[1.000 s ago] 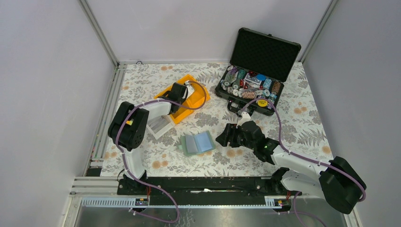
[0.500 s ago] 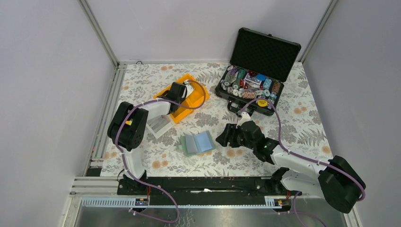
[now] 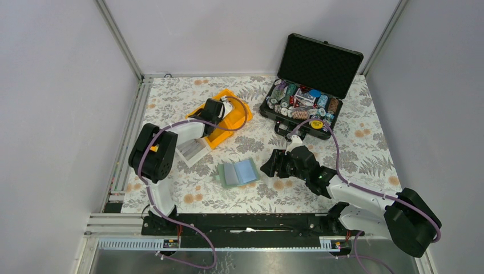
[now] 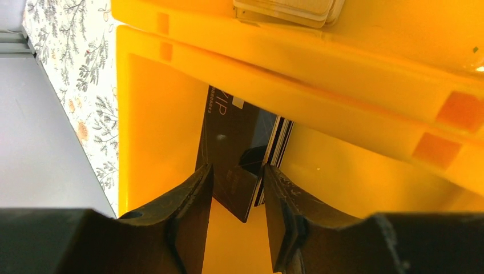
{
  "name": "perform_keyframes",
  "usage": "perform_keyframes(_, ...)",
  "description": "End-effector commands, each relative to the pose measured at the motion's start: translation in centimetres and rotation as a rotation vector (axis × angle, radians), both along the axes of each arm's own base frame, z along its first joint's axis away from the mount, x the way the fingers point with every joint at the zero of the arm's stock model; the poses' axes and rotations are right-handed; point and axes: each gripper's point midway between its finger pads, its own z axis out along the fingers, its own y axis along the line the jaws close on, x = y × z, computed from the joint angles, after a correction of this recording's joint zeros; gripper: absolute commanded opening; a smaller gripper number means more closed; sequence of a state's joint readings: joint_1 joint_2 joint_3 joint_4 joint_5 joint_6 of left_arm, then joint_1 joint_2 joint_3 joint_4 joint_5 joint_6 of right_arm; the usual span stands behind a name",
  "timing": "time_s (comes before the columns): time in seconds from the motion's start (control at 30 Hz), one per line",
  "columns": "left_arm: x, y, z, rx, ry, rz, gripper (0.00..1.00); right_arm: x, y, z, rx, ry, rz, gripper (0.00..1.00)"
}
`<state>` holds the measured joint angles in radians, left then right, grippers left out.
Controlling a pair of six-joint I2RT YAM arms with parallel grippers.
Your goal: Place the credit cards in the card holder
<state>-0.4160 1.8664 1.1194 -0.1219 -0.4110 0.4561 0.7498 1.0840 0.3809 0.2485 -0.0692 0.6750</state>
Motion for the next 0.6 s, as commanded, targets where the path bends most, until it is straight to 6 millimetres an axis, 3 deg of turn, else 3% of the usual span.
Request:
perform_keyframes(0.0,1.7,0.5,4.4,-0.030,-0.127,0.027,0.40,0.9,0.1,0.9,0.016,-0.038,-0.017,0.70)
perform_keyframes(0.57,1.4,0.2,3.4,-0.053,-0.074,0.008,0.48,0.9,0.0,0.9,0.019,-0.037,-0.020,0.70)
